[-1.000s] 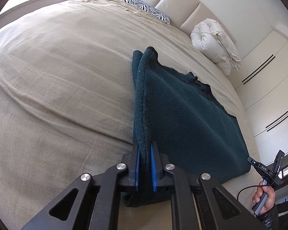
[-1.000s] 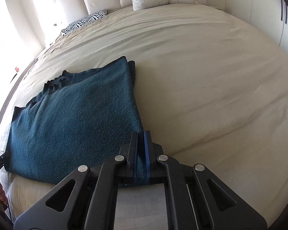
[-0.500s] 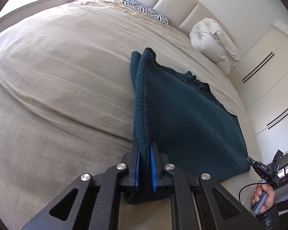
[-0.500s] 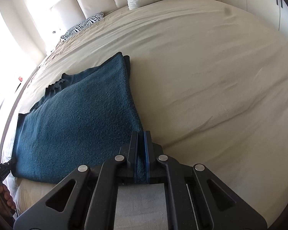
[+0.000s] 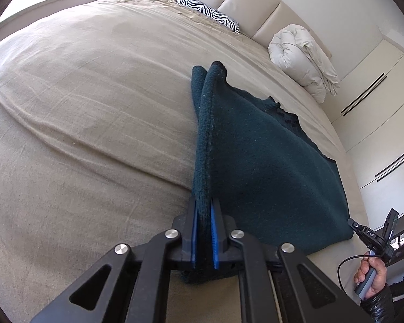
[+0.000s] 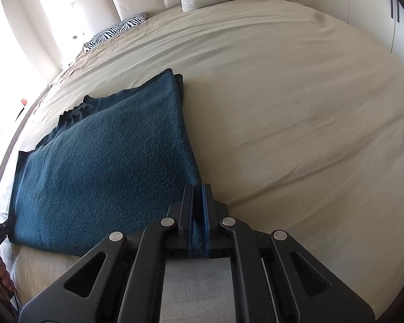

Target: Fold small clothes

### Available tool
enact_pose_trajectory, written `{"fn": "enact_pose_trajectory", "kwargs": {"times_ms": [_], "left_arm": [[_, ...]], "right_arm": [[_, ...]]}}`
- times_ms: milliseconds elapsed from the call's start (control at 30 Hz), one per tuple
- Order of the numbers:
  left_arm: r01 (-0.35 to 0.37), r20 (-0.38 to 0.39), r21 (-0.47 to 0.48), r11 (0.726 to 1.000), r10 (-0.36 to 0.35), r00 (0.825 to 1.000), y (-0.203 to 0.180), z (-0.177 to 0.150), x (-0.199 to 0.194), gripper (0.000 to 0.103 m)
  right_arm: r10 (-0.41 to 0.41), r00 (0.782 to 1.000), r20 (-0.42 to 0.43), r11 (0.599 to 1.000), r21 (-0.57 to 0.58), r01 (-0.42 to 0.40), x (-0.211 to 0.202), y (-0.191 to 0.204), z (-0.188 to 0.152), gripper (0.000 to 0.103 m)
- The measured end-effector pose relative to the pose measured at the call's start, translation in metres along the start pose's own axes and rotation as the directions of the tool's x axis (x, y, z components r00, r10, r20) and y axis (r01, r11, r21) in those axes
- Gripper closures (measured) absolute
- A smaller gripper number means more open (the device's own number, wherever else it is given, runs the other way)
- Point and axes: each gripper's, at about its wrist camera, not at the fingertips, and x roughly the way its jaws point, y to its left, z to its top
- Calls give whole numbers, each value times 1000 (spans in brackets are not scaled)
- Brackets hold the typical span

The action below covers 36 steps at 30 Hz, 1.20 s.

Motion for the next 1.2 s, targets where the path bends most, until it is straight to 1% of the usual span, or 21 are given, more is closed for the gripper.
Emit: {"fn": "enact_pose_trajectory", "kwargs": {"times_ms": [100,167,200,233,267,300,333,400,467,567,600,667,700,767,833,933,967,1000,1067,1133,1200], "left_arm": [[4,1,-7,1000,-4,1000,1,0,0,93],[13,-5,-27,1000,-13,1000,2,1,-1,88],[9,-8,-41,999,-9,1000,4,3,-3,77],[-3,-6,-48,999,3,1000,4,5,-7,70],[-19,12,-47,999,20,1000,3,7,-14,68],[-40,35,-41,998,41,999,1,10,-20,61],[-60,60,-32,998,62,996,-2,14,-27,55],[-66,100,-5,998,66,993,-9,23,-37,54],[-72,128,51,996,65,990,-22,35,-40,54],[-73,135,121,990,56,989,-42,56,-27,54],[-80,135,147,986,60,989,-49,63,-19,53],[-126,119,203,971,104,987,-63,77,8,52],[-132,102,216,968,112,989,-68,82,22,52],[-156,95,245,957,136,986,-78,90,46,52],[-185,94,269,945,165,982,-86,97,65,52],[-225,98,302,927,204,974,-93,103,85,49],[-238,91,310,921,220,971,-91,104,92,49],[-243,85,309,920,227,970,-87,104,98,48],[-219,88,287,932,202,975,-76,107,102,48],[-199,94,278,940,179,979,-72,107,101,48],[-190,91,281,941,171,981,-70,108,103,48]], "right_arm": [[2,1000,-4,1000,2,-2,3,-1,-1,98],[14,1000,-17,1000,15,-14,6,-3,-1,97],[21,1000,-20,999,30,-20,5,-4,0,96],[27,999,-24,998,49,-26,4,-6,1,94],[26,999,-24,997,69,-24,1,-8,2,88],[15,1000,-15,996,86,-13,-3,-10,3,80],[1,1000,1,995,98,-1,-8,-12,3,75],[-22,999,49,991,135,16,-21,-14,6,55],[-13,994,109,990,143,-2,-33,-8,13,53],[15,987,158,996,80,-28,-41,21,30,53],[48,985,163,997,53,-58,-40,33,37,53],[136,981,138,990,6,-138,-30,62,50,53],[186,976,113,983,-13,-185,-20,79,57,53],[291,955,53,956,-44,-289,4,113,68,53],[346,938,-1,937,-58,-345,30,144,77,53],[438,895,-83,896,-48,-442,69,183,82,53],[449,888,-103,890,-36,-455,80,194,82,53],[463,877,-126,883,-21,-469,91,202,82,53],[488,859,-158,871,27,-490,112,209,82,53],[497,854,-155,868,87,-489,131,204,86,55],[540,832,-129,839,161,-520,139,190,91,57]]}}
